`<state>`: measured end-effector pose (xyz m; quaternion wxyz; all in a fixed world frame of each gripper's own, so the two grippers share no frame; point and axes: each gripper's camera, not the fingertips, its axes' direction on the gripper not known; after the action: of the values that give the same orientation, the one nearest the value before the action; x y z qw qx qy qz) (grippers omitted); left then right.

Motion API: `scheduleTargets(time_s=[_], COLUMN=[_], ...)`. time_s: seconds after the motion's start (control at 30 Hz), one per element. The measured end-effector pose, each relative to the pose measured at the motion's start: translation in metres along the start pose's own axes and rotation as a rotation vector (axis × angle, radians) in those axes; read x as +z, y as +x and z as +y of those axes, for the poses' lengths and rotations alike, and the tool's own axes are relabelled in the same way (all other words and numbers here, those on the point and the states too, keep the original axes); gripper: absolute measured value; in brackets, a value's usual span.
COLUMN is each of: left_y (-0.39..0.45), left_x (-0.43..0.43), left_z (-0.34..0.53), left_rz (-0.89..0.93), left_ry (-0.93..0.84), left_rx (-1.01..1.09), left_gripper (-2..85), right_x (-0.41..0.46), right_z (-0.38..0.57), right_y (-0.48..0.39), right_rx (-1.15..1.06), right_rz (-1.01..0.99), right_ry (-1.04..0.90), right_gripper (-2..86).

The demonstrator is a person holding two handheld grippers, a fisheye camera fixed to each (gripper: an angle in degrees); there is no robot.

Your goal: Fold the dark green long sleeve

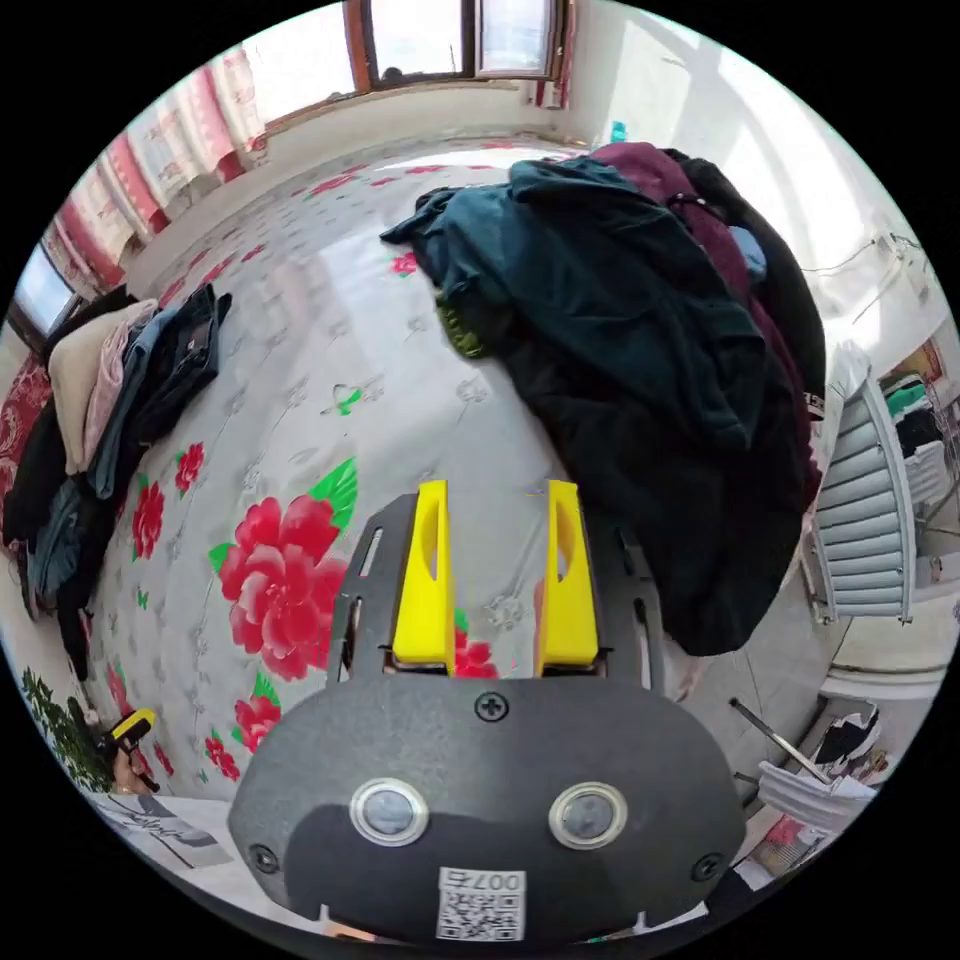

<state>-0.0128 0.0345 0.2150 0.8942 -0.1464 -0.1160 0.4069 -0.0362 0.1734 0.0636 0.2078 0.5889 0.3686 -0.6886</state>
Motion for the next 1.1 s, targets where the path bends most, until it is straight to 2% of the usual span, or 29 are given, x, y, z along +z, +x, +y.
scheduleTargets(time_s=[0.1, 0.2, 0.27, 0.33, 0.37, 0.43, 0.5, 0.57, 0.63, 0.77, 0.8, 0.83, 0.9, 0.97, 1.0, 1.03, 1.1], left_y=[0.028, 0.052, 0.059, 0.062, 0.062, 0.063, 0.062, 0.059, 0.05, 0.032, 0.028, 0.028, 0.03, 0.032, 0.032, 0.03, 0.025], left_x=[0.016, 0.023, 0.024, 0.024, 0.024, 0.025, 0.025, 0.024, 0.022, 0.018, 0.016, 0.011, -0.003, -0.016, -0.024, -0.03, -0.034], left_z=[-0.028, -0.037, -0.04, -0.043, -0.044, -0.049, -0.052, -0.053, -0.052, -0.046, -0.044, -0.041, -0.032, -0.024, -0.019, -0.011, 0.002], left_rz=[-0.04, -0.178, -0.209, -0.223, -0.224, -0.232, -0.233, -0.224, -0.194, -0.105, -0.058, 0.014, 0.089, 0.117, 0.119, 0.125, 0.135], left_ry=[-0.086, -0.123, -0.131, -0.137, -0.14, -0.156, -0.165, -0.165, -0.145, -0.104, -0.088, -0.041, 0.068, 0.134, 0.157, 0.173, 0.178], left_rx=[0.047, 0.085, 0.11, 0.139, 0.141, 0.147, 0.143, 0.135, 0.107, 0.028, 0.02, 0.041, 0.076, 0.108, 0.119, 0.13, 0.155], left_gripper=[4.9, 3.7, 3.6, 3.7, 3.7, 3.8, 3.9, 3.9, 3.7, 4.8, 4.9, 5.0, 5.0, 5.0, 5.0, 4.9, 4.8], right_x=[-0.016, -0.018, -0.004, 0.036, 0.039, 0.037, 0.035, 0.023, -0.004, -0.053, -0.065, -0.073, -0.081, -0.092, -0.097, -0.097, -0.09], right_z=[-0.041, -0.078, -0.097, -0.11, -0.109, -0.101, -0.093, -0.077, -0.043, 0.016, 0.035, 0.058, 0.11, 0.18, 0.218, 0.242, 0.253], right_y=[0.045, 0.076, 0.092, 0.109, 0.109, 0.085, 0.063, 0.038, 0.0, -0.076, -0.103, -0.139, -0.204, -0.274, -0.306, -0.326, -0.337], right_rx=[0.073, 0.121, 0.133, 0.19, 0.199, 0.117, 0.056, -0.042, -0.127, -0.262, -0.322, -0.501, -0.68, -0.917, -0.991, -0.98, -0.978], right_rz=[0.084, 0.104, 0.055, -0.018, -0.011, 0.128, 0.147, 0.047, -0.185, -0.327, -0.368, -0.624, -0.817, -0.718, -0.573, -0.436, -0.333], right_ry=[0.079, 0.099, 0.047, -0.133, -0.116, -0.078, -0.08, -0.052, 0.033, 0.118, 0.112, 0.008, -0.112, -0.171, -0.123, -0.062, -0.033], right_gripper=[10.3, 10.3, 10.1, 8.6, 8.0, 5.3, 3.6, 2.3, 1.3, 0.3, 0.2, 0.1, 0.1, 0.3, 0.5, 0.9, 2.2])
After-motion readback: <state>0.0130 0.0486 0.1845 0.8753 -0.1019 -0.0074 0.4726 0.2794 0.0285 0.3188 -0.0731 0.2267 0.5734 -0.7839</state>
